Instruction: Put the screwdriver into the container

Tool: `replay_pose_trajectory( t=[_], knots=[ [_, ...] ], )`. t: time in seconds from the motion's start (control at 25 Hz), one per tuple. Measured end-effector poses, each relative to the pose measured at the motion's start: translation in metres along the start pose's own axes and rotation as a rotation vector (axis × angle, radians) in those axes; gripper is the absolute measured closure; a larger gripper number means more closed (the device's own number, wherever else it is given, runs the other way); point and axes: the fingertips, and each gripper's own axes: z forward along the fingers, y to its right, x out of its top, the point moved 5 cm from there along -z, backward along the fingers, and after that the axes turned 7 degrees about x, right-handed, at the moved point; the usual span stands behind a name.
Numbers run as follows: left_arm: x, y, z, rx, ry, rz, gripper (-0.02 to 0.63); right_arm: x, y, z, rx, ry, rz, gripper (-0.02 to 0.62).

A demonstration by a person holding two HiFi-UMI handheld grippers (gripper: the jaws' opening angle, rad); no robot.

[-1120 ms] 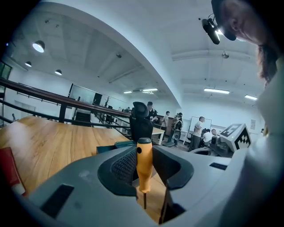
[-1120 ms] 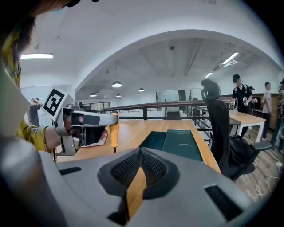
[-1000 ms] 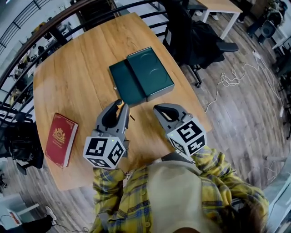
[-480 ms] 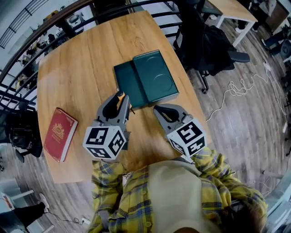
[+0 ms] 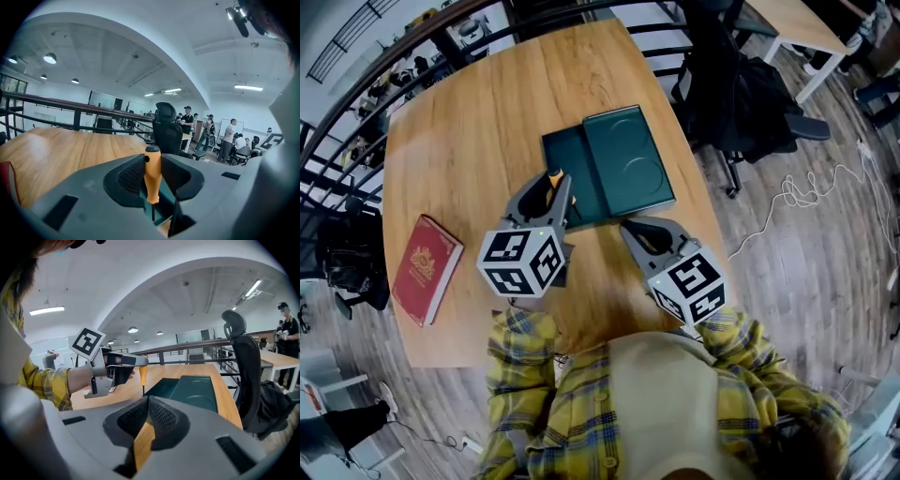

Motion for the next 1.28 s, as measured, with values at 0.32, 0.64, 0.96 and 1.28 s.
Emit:
replay_pose_trajectory(
  t=[0.32, 0.64, 0.96, 1.28],
  knots=[
    [-0.018, -0.013, 0.031, 0.038, -0.091, -0.067, 0.500, -0.006, 0.010, 0.003, 0.001, -0.010, 0.021, 0.529],
    [-0.024, -0.025, 0.046, 0.036, -0.170, -0.129, 0.500, -0.007, 0.011, 0.009, 0.013, -0.017, 0.030, 0.529],
    [-0.034, -0.034, 0.065, 0.049, -0.294, -0.169, 0.500, -0.009, 0.014, 0.013, 0.007, -0.029, 0.041, 0.529],
    [-0.043, -0.037, 0.081, 0.057, -0.355, -0.190, 0.500, -0.011, 0.015, 0.014, 0.007, -0.036, 0.044, 0.529]
  ],
)
